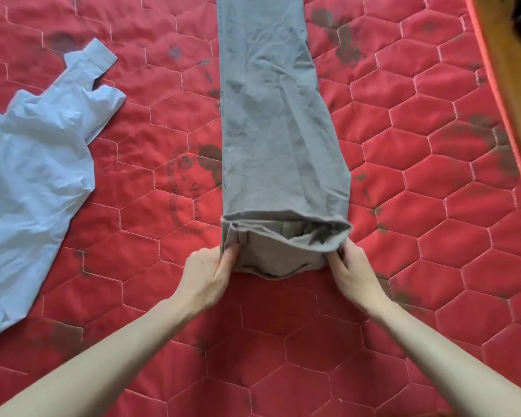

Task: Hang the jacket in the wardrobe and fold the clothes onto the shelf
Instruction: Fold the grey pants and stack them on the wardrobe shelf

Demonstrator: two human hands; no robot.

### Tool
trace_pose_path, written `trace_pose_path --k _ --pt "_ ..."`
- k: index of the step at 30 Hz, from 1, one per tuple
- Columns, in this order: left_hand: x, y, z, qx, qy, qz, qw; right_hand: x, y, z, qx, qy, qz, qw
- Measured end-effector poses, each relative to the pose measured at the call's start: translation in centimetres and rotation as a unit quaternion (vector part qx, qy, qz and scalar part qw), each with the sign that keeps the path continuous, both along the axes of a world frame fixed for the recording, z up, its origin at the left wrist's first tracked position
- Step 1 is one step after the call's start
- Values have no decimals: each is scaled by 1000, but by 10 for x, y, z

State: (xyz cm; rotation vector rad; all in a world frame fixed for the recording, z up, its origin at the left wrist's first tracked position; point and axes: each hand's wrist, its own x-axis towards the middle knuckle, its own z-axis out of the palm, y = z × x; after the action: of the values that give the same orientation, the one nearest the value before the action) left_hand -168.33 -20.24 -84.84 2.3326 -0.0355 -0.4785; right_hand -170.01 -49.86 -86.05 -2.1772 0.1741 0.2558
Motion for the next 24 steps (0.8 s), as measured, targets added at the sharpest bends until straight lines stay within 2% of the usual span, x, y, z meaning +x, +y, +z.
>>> trace_pose_path --k 5,7,12,15,17,19,21,22,24 --pt "32 -10 -10 -34 74 117 990 37 21 8 -159 95 -87 979" --pt "36 -13 -14 -33 83 152 984 47 28 7 -189 110 -138 966" --pt "28 -25 -6 22 -6 132 991 58 36 5 -214 126 -204 947" --pt "34 -26 -6 9 -7 130 992 54 40 8 -205 102 -259 938" --pt "41 -26 -6 -9 12 145 989 51 48 16 -205 -1 -288 935" --pt "45 -27 -4 -37 23 171 984 50 59 24 -245 -148 -207 936" --pt "45 -32 0 -35 29 188 981 50 67 23 -280 -232 -12 931" --pt "45 -33 2 -17 21 200 979 51 67 18 -302 -235 74 921" --pt "44 -31 6 24 -74 208 975 51 61 3 -350 -175 144 909"
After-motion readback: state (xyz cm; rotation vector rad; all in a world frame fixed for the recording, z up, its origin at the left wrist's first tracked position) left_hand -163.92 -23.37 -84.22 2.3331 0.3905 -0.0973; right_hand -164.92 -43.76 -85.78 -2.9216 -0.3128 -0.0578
